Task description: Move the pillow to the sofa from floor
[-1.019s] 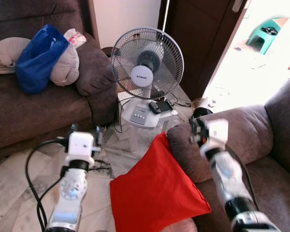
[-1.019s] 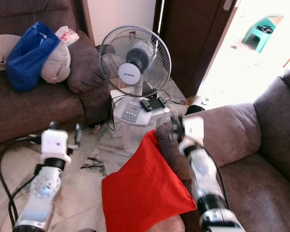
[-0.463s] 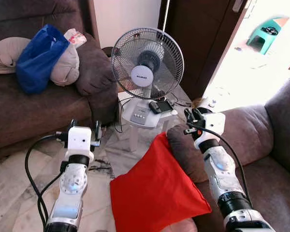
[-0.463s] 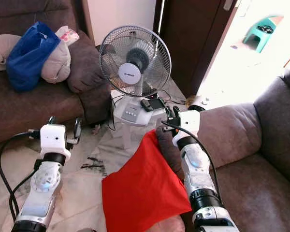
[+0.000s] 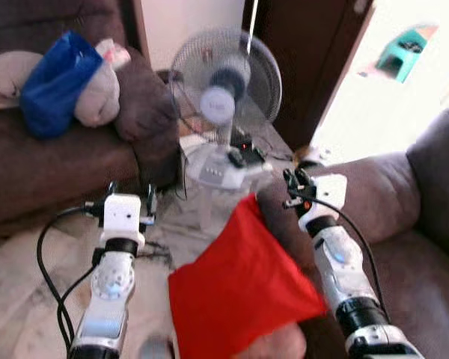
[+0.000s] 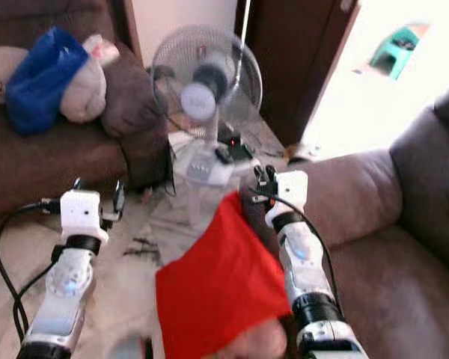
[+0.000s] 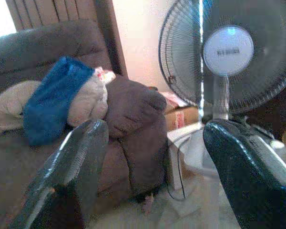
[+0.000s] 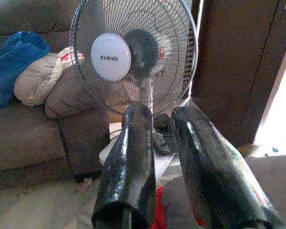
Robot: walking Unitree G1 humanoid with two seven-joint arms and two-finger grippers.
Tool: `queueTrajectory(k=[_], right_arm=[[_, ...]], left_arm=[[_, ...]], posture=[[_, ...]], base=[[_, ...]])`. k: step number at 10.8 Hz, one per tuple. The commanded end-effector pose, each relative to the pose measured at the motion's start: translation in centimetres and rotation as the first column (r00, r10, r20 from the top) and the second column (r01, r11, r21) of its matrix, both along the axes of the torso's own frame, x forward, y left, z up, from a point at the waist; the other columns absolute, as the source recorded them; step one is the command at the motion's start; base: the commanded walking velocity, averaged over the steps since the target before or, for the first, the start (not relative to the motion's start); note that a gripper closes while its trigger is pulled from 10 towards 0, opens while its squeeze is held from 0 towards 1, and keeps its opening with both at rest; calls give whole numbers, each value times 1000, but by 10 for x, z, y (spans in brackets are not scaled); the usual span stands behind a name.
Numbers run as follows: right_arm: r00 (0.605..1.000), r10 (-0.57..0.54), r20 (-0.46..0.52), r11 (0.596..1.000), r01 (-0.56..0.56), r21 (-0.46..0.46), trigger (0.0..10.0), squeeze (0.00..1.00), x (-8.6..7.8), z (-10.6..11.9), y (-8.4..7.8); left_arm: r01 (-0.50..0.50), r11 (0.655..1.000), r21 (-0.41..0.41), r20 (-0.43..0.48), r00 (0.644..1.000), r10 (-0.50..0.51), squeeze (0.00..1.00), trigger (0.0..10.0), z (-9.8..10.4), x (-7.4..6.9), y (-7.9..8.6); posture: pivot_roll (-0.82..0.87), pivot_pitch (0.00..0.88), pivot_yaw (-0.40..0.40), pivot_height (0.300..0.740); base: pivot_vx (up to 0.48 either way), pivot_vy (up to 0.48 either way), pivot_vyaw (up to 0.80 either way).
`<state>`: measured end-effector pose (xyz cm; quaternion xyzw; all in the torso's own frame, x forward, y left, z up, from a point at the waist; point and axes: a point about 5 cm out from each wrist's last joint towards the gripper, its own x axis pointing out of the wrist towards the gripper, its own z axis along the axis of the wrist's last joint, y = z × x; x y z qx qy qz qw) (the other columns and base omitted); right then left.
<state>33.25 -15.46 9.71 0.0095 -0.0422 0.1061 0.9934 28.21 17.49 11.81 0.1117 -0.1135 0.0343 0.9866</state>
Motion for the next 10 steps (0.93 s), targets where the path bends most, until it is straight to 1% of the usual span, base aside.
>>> queueTrajectory(k=[1,10], right_arm=[[1000,-9,-14,1000,9,0,10000,0,0,-1,-2],[999,-17,-46,1000,17,5,10000,0,0,-5,-1]], left_arm=[[4,1000,-6,-13,1000,-4,0,10000,-2,-1,-2],[26,999,-23,-48,998,-27,0,10000,-6,-1,-7]], posture=[[101,36,-100,615],[98,37,-108,615]], base=[[0,0,0],[0,0,0]])
